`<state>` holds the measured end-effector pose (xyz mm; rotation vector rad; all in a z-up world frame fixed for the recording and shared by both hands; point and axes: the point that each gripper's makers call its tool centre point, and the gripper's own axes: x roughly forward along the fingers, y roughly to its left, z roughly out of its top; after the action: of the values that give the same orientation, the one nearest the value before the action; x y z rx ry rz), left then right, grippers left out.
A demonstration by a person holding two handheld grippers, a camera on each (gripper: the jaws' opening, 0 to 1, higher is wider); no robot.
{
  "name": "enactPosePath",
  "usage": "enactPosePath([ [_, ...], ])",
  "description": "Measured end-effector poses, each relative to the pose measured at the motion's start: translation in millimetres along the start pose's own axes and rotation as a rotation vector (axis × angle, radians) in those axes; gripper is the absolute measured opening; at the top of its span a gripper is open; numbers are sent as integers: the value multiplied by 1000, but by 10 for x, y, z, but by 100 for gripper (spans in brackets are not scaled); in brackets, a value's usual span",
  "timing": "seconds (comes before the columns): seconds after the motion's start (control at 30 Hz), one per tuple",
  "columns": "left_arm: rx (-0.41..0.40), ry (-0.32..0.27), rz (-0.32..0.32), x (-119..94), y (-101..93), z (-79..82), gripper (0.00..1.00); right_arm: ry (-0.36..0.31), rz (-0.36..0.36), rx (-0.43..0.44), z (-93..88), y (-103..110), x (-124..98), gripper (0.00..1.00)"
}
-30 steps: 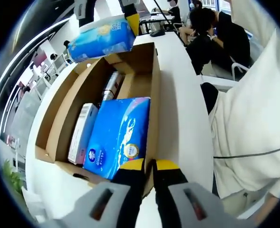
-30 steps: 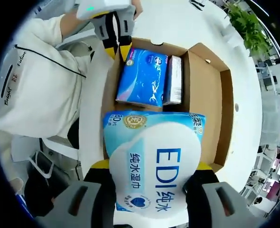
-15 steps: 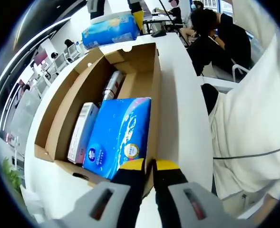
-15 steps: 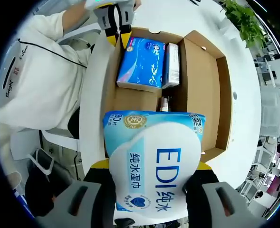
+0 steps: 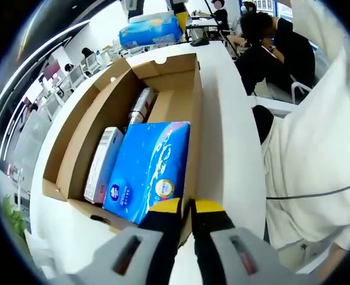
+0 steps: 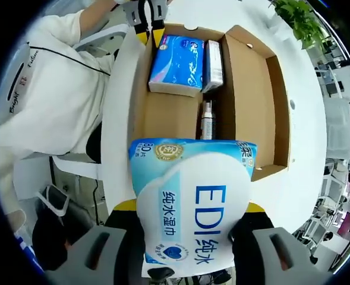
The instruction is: Operate the shoe box by opening the lid, removing the specified soft item, and placing it in the target area until the item is outside and the box remains undamaged.
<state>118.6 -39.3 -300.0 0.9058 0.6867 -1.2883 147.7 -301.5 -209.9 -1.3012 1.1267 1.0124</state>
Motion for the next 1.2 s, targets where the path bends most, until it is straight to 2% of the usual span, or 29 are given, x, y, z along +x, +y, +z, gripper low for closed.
enactPosePath([
  [0.1, -5, 2, 1, 0, 2, -1, 6, 1, 1, 36, -69, -8, 1, 58],
  [0.27, -5, 4, 6, -2, 5, -4, 6, 5, 6, 2, -183, 20, 30, 58],
  [0.4, -8, 5, 7, -4, 8, -7, 6, 36, -4, 28, -359, -42, 87, 58],
  [0.5, -4, 5, 8, -5, 9, -8, 6, 32, -4, 42, -444, -51, 111, 58],
  [0.77, -8, 19, 10, -5, -2, -12, 7, 50, -27, 49, -558, -129, 182, 58],
  [0.93, -8, 28, 15, -4, -14, -13, 7, 42, -26, 59, -562, -156, 232, 58],
  [1.2, -6, 32, 26, -6, 0, -23, 7, 53, 7, 58, -613, -131, 573, 58],
])
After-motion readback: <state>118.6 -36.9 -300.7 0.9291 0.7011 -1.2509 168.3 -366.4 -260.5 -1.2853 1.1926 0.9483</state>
